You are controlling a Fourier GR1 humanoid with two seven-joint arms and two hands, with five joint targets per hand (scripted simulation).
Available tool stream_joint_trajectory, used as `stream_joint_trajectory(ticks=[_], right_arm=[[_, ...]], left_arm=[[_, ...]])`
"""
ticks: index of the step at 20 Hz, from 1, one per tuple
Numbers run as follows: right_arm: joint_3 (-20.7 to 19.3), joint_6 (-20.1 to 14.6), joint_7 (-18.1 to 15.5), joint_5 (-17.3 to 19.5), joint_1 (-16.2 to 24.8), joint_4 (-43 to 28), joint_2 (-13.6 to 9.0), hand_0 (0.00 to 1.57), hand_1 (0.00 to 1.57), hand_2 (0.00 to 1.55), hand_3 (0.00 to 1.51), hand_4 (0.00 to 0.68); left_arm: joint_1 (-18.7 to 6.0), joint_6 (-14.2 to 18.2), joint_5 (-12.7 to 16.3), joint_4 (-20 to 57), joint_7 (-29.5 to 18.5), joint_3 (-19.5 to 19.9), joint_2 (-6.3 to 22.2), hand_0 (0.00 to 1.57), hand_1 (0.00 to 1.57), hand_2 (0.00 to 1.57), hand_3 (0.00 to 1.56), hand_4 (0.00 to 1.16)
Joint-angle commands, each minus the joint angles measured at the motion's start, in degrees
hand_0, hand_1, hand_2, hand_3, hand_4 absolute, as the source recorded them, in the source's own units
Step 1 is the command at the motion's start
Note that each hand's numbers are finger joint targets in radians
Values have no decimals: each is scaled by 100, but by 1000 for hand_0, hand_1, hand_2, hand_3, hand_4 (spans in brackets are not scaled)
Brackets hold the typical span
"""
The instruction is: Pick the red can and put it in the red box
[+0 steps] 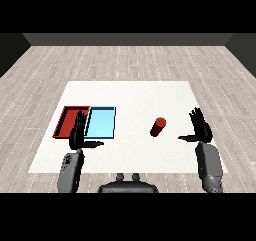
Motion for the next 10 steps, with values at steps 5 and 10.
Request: stream_joint_trajectory(ticks=[5, 10], right_arm=[[153, -215, 56, 104, -669, 741, 200, 0, 0, 0, 0, 0], [475, -351, 385, 131, -221, 56, 535, 0, 0, 0, 0, 0]], left_arm=[[236, 148, -111, -489, 156, -245, -190, 0, 0, 0, 0, 0], [102, 16, 94, -261, 76, -45, -100, 0, 0, 0, 0, 0]])
